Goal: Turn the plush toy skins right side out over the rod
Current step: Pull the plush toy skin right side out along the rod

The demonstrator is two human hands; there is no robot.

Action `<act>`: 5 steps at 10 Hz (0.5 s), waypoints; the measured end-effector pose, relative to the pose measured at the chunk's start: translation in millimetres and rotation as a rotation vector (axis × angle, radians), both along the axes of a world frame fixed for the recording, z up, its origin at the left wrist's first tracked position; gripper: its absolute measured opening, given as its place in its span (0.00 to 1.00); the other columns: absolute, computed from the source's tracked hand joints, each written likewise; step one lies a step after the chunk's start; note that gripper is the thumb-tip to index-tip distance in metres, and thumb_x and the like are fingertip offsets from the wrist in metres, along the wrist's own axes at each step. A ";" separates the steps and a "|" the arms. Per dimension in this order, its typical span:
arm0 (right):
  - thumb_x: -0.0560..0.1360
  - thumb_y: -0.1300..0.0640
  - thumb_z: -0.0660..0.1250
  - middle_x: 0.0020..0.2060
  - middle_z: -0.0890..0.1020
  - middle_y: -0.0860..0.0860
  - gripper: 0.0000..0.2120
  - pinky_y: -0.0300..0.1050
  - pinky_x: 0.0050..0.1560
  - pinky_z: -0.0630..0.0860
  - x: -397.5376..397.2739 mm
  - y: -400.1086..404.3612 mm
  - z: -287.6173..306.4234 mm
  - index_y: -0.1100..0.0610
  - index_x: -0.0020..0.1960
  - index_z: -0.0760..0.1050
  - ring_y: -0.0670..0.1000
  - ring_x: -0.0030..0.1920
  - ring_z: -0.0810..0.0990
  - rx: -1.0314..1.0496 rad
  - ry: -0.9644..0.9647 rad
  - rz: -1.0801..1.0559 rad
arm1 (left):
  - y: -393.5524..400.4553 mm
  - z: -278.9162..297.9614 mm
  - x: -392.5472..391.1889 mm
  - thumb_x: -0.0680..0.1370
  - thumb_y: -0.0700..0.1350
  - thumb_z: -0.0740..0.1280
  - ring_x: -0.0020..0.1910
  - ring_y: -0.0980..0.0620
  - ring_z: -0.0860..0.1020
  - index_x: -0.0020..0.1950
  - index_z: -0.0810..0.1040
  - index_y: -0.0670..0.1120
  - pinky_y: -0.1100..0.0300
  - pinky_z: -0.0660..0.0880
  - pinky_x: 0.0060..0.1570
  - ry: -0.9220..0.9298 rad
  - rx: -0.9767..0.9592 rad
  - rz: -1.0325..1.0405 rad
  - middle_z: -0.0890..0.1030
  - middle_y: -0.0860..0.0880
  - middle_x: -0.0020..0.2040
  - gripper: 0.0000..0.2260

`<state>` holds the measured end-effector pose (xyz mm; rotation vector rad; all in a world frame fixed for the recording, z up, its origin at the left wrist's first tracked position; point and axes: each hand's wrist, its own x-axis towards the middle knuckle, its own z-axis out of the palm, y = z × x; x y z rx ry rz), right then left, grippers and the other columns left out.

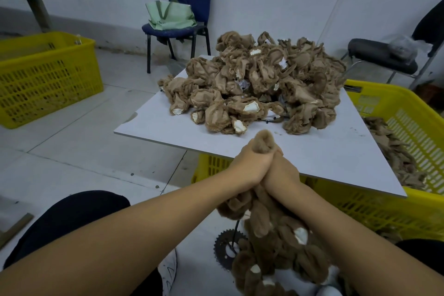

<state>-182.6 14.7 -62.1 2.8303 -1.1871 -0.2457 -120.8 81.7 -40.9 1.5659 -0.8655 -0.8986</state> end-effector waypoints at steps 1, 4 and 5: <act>0.81 0.61 0.60 0.55 0.83 0.53 0.10 0.48 0.51 0.74 25.6 32.9 38.2 0.60 0.55 0.79 0.53 0.59 0.80 -0.184 0.602 -0.147 | -1.3 30.4 -1.4 0.73 0.52 0.63 0.47 0.58 0.79 0.53 0.81 0.47 0.69 0.74 0.45 0.080 -0.020 -0.015 0.82 0.53 0.48 0.14; 0.82 0.67 0.55 0.60 0.79 0.61 0.16 0.55 0.65 0.71 51.7 45.0 -8.0 0.65 0.65 0.74 0.61 0.62 0.76 -0.154 0.530 -0.300 | -5.4 -1.8 -4.7 0.84 0.43 0.58 0.70 0.43 0.71 0.62 0.80 0.37 0.49 0.66 0.72 0.027 0.256 -0.183 0.74 0.41 0.70 0.15; 0.82 0.63 0.56 0.62 0.77 0.58 0.15 0.47 0.57 0.73 24.2 36.1 -11.3 0.64 0.67 0.72 0.60 0.62 0.76 -0.006 0.235 -0.247 | -8.9 -14.3 -1.0 0.84 0.46 0.58 0.69 0.42 0.72 0.58 0.82 0.43 0.47 0.67 0.71 0.018 0.274 -0.163 0.75 0.41 0.69 0.14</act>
